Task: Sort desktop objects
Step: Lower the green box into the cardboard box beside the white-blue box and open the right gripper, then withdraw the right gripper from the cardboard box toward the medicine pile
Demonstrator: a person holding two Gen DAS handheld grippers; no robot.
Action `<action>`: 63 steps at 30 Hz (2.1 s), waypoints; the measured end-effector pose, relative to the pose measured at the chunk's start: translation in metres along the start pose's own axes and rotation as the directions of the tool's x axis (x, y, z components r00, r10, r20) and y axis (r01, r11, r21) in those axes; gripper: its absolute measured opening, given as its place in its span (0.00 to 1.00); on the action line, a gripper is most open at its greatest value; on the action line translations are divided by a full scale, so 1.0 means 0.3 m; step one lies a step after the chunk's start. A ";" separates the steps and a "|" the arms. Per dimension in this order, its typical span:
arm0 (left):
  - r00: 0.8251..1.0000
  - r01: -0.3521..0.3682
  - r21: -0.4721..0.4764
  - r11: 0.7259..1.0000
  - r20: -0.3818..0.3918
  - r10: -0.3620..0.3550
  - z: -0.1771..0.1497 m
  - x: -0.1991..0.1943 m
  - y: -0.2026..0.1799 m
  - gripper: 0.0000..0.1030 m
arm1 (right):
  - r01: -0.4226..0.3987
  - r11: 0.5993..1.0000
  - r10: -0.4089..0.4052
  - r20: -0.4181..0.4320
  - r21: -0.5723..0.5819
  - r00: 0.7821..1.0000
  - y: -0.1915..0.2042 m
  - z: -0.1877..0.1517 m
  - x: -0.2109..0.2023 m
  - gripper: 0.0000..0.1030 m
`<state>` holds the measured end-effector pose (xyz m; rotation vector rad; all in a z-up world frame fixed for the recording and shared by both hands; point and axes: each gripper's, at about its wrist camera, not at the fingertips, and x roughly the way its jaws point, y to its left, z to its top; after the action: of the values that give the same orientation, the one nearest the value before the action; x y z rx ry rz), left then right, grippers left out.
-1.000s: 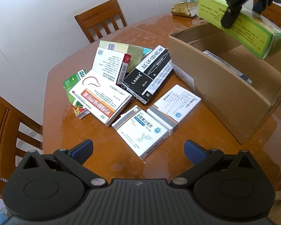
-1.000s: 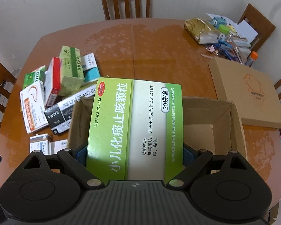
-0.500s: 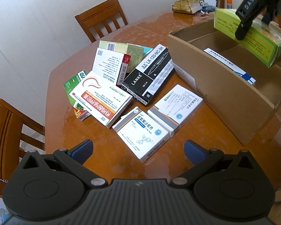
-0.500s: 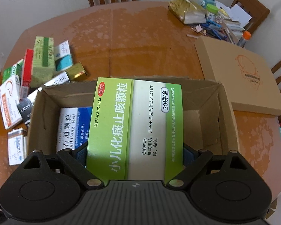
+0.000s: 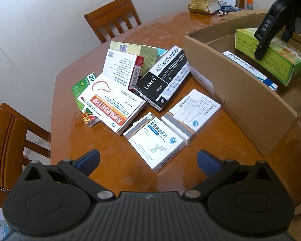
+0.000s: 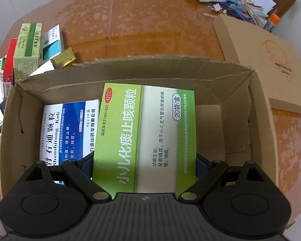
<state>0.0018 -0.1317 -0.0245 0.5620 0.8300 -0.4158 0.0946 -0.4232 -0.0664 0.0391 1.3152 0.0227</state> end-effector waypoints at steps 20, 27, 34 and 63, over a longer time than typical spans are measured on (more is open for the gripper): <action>1.000 -0.012 -0.003 1.000 -0.008 0.012 0.002 0.010 0.003 1.00 | -0.004 0.998 0.003 -0.021 -0.070 1.000 0.034 0.023 0.053 0.92; 1.000 -0.018 -0.007 1.000 -0.012 0.017 0.010 0.014 -0.004 1.00 | -0.008 0.997 0.007 -0.021 -0.076 1.000 0.044 0.024 0.058 0.92; 1.000 -0.016 -0.004 1.000 -0.011 0.016 0.011 0.018 -0.002 1.00 | -0.023 0.994 0.019 -0.032 -0.104 0.999 0.026 0.071 0.084 0.93; 1.000 0.006 -0.010 1.000 0.010 -0.006 -0.002 0.007 0.004 1.00 | -0.016 0.997 0.032 0.238 -0.069 0.971 0.030 0.067 -0.161 0.97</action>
<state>0.0034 -0.1305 -0.0260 0.5478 0.8239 -0.4199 0.1020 -0.4163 -0.0142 0.0003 1.0721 0.0805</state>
